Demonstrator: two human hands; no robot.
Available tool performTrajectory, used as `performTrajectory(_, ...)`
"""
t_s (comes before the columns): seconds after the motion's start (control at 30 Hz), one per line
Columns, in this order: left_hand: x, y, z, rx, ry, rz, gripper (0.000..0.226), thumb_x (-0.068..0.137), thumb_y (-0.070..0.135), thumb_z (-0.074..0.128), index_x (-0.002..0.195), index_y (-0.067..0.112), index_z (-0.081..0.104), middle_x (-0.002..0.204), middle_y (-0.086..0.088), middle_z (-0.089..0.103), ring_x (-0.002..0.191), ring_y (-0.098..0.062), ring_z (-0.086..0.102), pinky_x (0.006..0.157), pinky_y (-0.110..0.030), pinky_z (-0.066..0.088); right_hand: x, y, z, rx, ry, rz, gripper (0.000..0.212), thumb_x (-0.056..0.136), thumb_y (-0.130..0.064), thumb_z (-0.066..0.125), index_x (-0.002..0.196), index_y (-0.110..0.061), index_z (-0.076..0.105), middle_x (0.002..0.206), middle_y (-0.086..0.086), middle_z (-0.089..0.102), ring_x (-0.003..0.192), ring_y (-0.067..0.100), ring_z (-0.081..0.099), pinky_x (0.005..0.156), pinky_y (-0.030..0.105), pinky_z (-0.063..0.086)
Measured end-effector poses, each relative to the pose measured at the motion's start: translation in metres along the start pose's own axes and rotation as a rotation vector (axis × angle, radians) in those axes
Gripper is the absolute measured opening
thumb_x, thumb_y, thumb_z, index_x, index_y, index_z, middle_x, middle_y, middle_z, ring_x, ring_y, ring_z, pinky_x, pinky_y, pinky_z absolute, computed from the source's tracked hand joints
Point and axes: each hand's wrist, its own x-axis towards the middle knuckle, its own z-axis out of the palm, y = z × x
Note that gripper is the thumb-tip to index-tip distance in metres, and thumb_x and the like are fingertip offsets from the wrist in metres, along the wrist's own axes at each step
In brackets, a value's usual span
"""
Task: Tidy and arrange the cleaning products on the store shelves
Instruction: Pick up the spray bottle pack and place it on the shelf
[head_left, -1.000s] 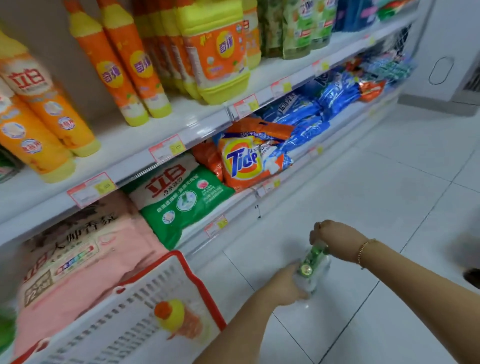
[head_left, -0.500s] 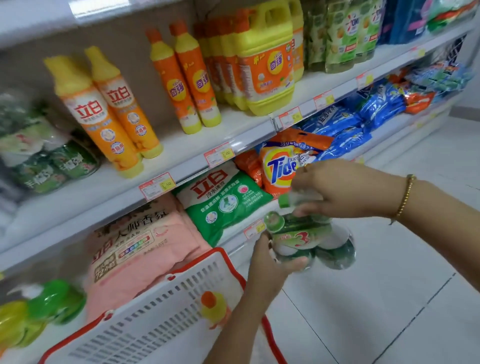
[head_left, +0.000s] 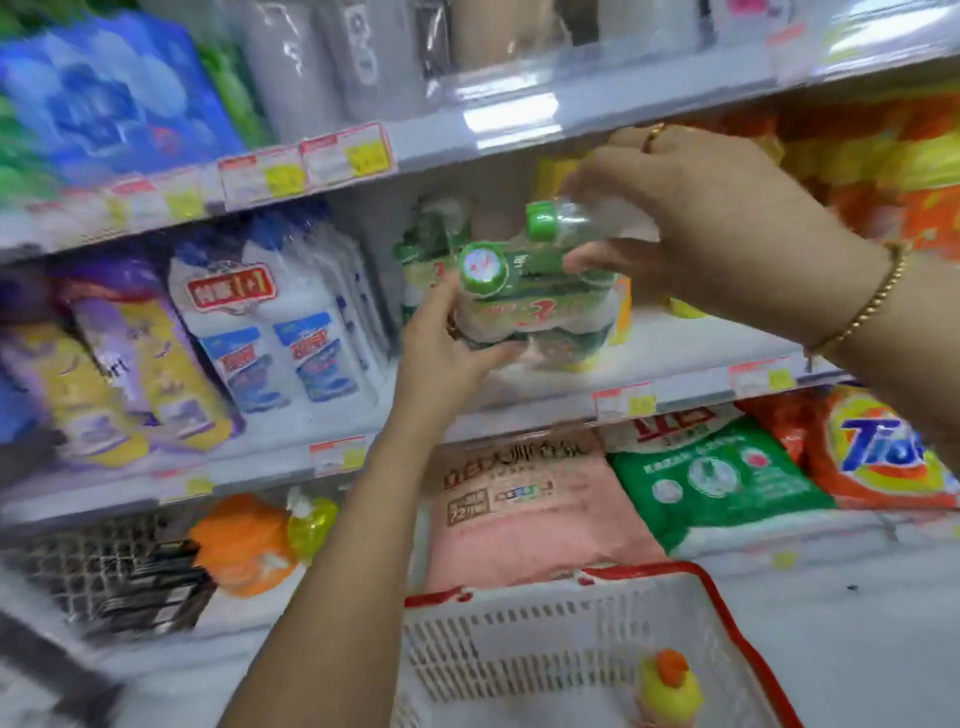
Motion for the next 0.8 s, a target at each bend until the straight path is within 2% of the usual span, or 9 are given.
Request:
performTrajectory(0.1, 0.02, -0.021, -0.021, -0.021, 0.068, -0.04, 0.063, 0.057, 0.014, 0.09, 0.103, 0.035, 0.052, 0.106, 0.001, 0.066, 0.098, -0.012, 0.062, 0.085, -0.028, 0.051, 0.029, -0.011, 0.038, 0.14, 0.135, 0.077, 0.042, 0.086, -0.037, 0.059, 0.123, -0.015, 0.059, 0.104, 0.014, 0.066, 0.094, 0.035, 0.059, 0.074, 0.036, 0.04)
performTrajectory(0.2, 0.033, -0.045, -0.028, 0.012, 0.036, -0.126, 0.066, 0.058, 0.011, 0.09, 0.115, 0.022, 0.058, 0.105, 0.005, 0.067, 0.096, -0.009, 0.062, 0.081, -0.018, 0.05, 0.035, -0.014, 0.079, 0.238, 0.177, 0.195, 0.041, 0.089, -0.025, 0.06, 0.129, -0.015, 0.055, 0.121, 0.013, 0.061, 0.109, 0.031, 0.056, 0.089, 0.035, 0.041)
performTrajectory(0.27, 0.041, -0.061, -0.031, 0.026, 0.007, -0.196, 0.07, 0.057, 0.01, 0.09, 0.12, 0.015, 0.059, 0.108, 0.003, 0.067, 0.097, -0.011, 0.062, 0.08, -0.018, 0.048, 0.028, -0.017, 0.099, 0.293, 0.217, 0.299, 0.043, 0.088, -0.016, 0.061, 0.131, -0.012, 0.053, 0.129, 0.011, 0.055, 0.113, 0.027, 0.053, 0.091, 0.029, 0.038)
performTrajectory(0.33, 0.049, -0.074, -0.034, 0.016, -0.005, -0.271, 0.068, 0.057, 0.007, 0.089, 0.117, 0.015, 0.06, 0.107, 0.004, 0.067, 0.096, -0.012, 0.061, 0.077, -0.018, 0.048, 0.021, -0.023, 0.118, 0.382, 0.23, 0.426, 0.05, 0.087, -0.014, 0.063, 0.134, -0.012, 0.047, 0.132, 0.011, 0.051, 0.115, 0.026, 0.052, 0.094, 0.03, 0.04)
performTrajectory(0.43, 0.064, -0.093, -0.034, -0.005, -0.012, -0.375, 0.067, 0.058, 0.009, 0.09, 0.118, 0.015, 0.06, 0.109, 0.003, 0.065, 0.1, -0.016, 0.062, 0.082, -0.025, 0.051, 0.016, -0.031, 0.15, 0.461, 0.117, 0.576, 0.064, 0.086, -0.013, 0.064, 0.142, -0.006, 0.034, 0.137, 0.014, 0.048, 0.121, 0.03, 0.049, 0.097, 0.03, 0.036)
performTrajectory(0.53, 0.079, -0.112, -0.029, -0.042, -0.01, -0.475, 0.067, 0.059, 0.009, 0.089, 0.12, 0.011, 0.059, 0.11, -0.001, 0.065, 0.103, -0.022, 0.063, 0.087, -0.034, 0.052, 0.016, -0.036, 0.182, 0.485, -0.138, 0.686, 0.075, 0.088, -0.016, 0.063, 0.149, -0.006, 0.02, 0.141, 0.014, 0.046, 0.123, 0.031, 0.048, 0.09, 0.029, 0.036)
performTrajectory(0.6, 0.088, -0.12, -0.024, -0.077, -0.031, -0.51, 0.067, 0.061, 0.005, 0.088, 0.121, 0.009, 0.059, 0.116, -0.006, 0.066, 0.105, -0.024, 0.063, 0.09, -0.037, 0.052, 0.019, -0.037, 0.203, 0.52, -0.281, 0.733, 0.076, 0.088, -0.019, 0.065, 0.147, -0.007, 0.019, 0.137, 0.015, 0.049, 0.12, 0.032, 0.051, 0.08, 0.03, 0.039)
performTrajectory(0.67, 0.097, -0.129, -0.02, -0.12, -0.065, -0.528, 0.067, 0.063, 0.001, 0.085, 0.123, 0.009, 0.057, 0.121, -0.011, 0.066, 0.107, -0.026, 0.063, 0.093, -0.04, 0.052, 0.023, -0.033, 0.227, 0.563, -0.335, 0.776, 0.077, 0.084, -0.023, 0.069, 0.143, -0.007, 0.022, 0.131, 0.018, 0.052, 0.115, 0.034, 0.054, 0.077, 0.031, 0.041)
performTrajectory(0.8, 0.105, -0.141, -0.017, -0.046, -0.077, -0.502, 0.072, 0.061, 0.013, 0.089, 0.125, 0.015, 0.056, 0.122, -0.007, 0.065, 0.108, -0.024, 0.063, 0.097, -0.042, 0.05, 0.038, -0.019, 0.254, 0.603, -0.363, 0.929, 0.082, 0.083, -0.02, 0.07, 0.144, -0.002, 0.017, 0.131, 0.021, 0.052, 0.115, 0.036, 0.055, 0.09, 0.04, 0.046)
